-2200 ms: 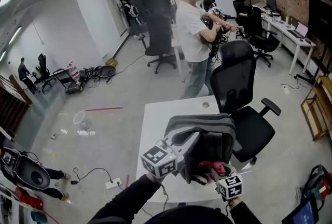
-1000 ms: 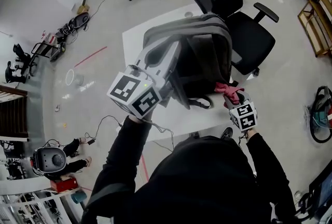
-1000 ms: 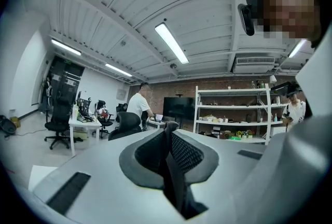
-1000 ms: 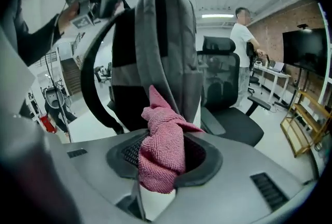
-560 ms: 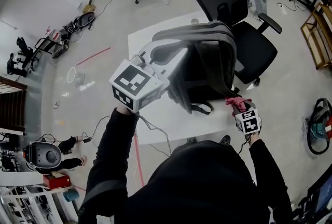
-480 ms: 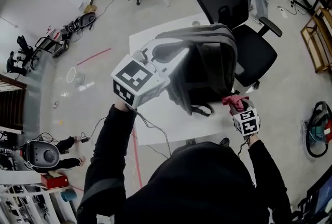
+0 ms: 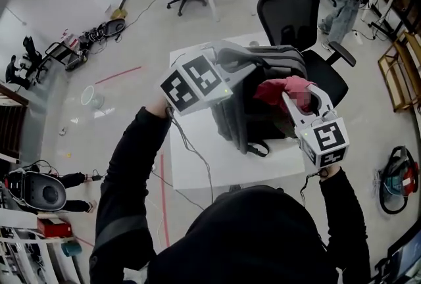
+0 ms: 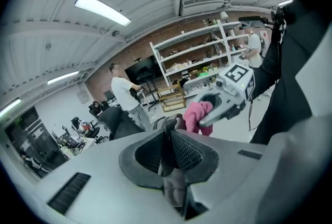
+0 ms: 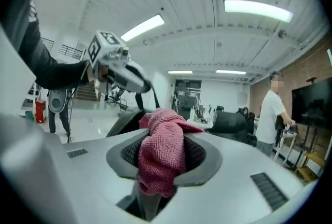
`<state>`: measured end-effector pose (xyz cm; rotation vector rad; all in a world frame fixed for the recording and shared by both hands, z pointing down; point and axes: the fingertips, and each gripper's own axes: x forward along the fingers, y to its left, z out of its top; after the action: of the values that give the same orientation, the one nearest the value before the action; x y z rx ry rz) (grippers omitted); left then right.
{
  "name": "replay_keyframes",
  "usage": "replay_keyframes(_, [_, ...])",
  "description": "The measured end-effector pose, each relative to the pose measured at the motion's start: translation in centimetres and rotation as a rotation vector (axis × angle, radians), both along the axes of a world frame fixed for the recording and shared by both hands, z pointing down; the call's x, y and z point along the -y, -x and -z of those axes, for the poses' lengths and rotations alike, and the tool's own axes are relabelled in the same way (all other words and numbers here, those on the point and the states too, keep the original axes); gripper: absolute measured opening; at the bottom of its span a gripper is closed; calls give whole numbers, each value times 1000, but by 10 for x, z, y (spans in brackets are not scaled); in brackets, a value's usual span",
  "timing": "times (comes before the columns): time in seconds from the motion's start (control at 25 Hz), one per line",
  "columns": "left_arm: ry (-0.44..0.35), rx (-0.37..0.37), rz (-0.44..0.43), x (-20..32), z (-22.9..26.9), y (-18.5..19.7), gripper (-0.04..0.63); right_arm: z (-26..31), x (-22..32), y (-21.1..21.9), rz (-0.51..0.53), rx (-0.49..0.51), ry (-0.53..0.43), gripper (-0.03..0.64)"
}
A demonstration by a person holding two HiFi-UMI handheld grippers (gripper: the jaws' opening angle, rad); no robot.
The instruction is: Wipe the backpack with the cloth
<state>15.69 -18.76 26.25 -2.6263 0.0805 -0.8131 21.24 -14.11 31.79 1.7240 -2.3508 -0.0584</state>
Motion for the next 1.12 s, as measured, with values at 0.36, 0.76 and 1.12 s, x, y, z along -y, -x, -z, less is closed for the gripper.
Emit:
replay_keyframes(0.36, [39,216,-168,-6,3,6,43,100,-11,65,85,6,-290,141])
replay_keyframes(0.76, [40,137,-170,-4,8,12,43,-29,9,154,183,-86,51,141])
replay_keyframes(1.12, [121,-142,-140,3,-3,21,43,-193,-19,184,138,-57,390,141])
